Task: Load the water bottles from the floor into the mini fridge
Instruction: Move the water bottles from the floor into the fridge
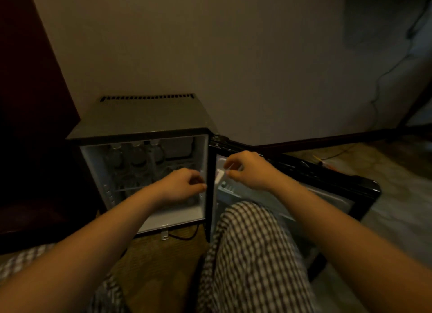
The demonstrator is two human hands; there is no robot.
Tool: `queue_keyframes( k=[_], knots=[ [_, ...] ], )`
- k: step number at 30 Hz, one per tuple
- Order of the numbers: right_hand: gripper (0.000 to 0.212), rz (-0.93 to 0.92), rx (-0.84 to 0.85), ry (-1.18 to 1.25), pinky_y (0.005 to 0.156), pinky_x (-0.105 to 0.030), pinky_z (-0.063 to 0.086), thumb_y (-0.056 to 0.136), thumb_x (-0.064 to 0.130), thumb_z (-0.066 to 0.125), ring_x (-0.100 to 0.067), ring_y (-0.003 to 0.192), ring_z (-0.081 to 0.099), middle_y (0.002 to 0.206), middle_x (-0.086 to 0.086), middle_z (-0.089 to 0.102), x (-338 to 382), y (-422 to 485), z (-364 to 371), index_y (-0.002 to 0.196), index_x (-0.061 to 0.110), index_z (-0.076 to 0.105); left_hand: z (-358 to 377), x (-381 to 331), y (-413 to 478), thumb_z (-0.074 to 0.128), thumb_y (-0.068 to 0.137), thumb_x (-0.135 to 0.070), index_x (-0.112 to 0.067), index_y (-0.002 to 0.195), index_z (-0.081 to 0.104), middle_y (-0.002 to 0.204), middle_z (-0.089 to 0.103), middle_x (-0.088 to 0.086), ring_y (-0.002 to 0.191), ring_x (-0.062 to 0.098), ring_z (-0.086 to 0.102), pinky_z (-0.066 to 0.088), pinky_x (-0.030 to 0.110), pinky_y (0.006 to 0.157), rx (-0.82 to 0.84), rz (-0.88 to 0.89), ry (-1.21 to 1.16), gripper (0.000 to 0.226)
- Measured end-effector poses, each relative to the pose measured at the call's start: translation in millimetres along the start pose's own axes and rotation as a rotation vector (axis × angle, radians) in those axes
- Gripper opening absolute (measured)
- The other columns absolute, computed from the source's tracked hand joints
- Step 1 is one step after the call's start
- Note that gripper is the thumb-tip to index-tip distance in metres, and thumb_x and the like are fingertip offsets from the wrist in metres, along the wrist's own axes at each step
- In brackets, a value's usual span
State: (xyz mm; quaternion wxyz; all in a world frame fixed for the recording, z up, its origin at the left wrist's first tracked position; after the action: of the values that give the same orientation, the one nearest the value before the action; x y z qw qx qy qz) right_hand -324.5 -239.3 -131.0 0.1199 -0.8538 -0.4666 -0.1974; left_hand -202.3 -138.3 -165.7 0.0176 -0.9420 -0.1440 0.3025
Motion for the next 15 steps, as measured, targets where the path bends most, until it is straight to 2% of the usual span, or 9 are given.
queue_keyframes(
  k=[9,15],
  knots=[
    [0.029,0.201,-0.046,-0.068,0.088,-0.039,0.054,0.09,0.03,0.057,-0.017,0.094,0.063,0.11,-0.002,0.067,-83,-126,-46,0.117,0.02,0.06,64,-141,-16,0.049,0.093,-0.031,-0.017,0.123,0.054,0.119,0.061,0.003,0.108,0.015,0.058,0.048,0.035,0.098,0.079,0.204,-0.068,0.034],
    [0.031,0.352,-0.024,0.001,0.089,-0.036,0.052,0.091,0.023,0.057,-0.02,0.099,0.063,0.111,-0.008,0.067,-157,-209,-35,0.12,0.012,0.06,146,-197,-11,0.053,0.091,-0.031,-0.017,0.116,0.059,0.112,0.065,0.003,0.102,0.013,0.06,0.05,0.031,0.092,0.198,0.325,-0.073,0.03]
  ],
)
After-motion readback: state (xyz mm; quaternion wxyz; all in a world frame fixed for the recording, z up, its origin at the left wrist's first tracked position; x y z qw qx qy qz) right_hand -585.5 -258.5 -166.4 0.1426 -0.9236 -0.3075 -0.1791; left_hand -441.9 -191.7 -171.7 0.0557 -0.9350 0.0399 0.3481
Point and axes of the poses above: each hand's wrist, its own y-axis towards the middle knuckle, its own z-axis out of the palm, x = y × z, the point moved 5 cm from there along y, towards the middle knuckle
